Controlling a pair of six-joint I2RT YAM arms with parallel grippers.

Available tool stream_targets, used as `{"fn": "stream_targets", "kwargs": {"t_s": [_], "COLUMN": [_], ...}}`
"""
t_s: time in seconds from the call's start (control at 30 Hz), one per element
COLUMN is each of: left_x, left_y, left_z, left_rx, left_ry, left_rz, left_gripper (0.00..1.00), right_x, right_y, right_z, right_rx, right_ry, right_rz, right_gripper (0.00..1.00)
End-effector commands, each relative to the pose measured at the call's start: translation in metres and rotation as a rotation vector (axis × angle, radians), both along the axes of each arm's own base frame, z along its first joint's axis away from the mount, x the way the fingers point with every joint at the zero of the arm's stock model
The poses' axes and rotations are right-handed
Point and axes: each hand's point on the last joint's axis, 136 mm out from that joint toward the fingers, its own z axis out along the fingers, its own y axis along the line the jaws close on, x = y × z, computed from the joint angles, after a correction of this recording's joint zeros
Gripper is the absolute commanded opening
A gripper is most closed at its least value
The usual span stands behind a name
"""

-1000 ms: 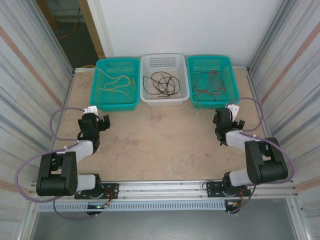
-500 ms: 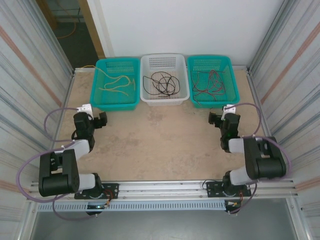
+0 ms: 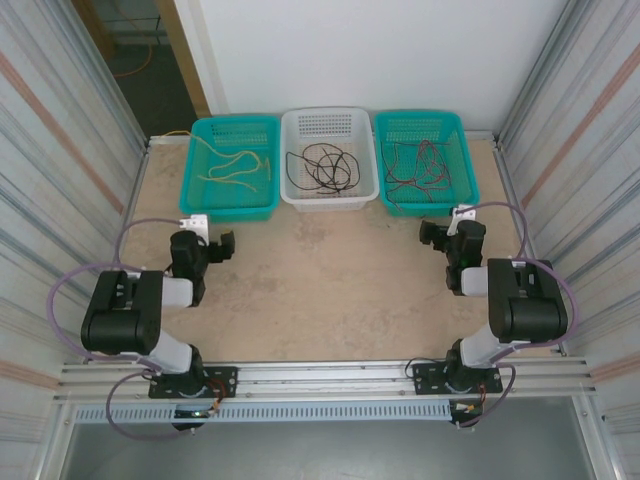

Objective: Untangle the cables

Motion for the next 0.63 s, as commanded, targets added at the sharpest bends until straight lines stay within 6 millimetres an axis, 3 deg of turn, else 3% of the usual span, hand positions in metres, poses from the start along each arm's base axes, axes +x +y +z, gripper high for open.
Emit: {"fn": "stream_targets", "kwargs": {"t_s": [0.0, 0.6], "left_x": [0.0151, 0.0161], "left_y": [-0.0007, 0.0003], "left_z": [0.0259, 0.0275], "left_rx": [-0.001, 0.069], "left_ry": [-0.058, -0.07], "left_rz": [-0.011, 0.04], "left_gripper": [0.99, 0.99], "right_x": [0.0037, 0.0037], "right_y": [0.0009, 0.0032], "right_z": [0.0075, 0.0068], "right_rx": [0.013, 0.02], "right_ry": [-0.017, -0.015], "right_rz": [-0.006, 0.012], "right_gripper": [0.99, 0.99]}}
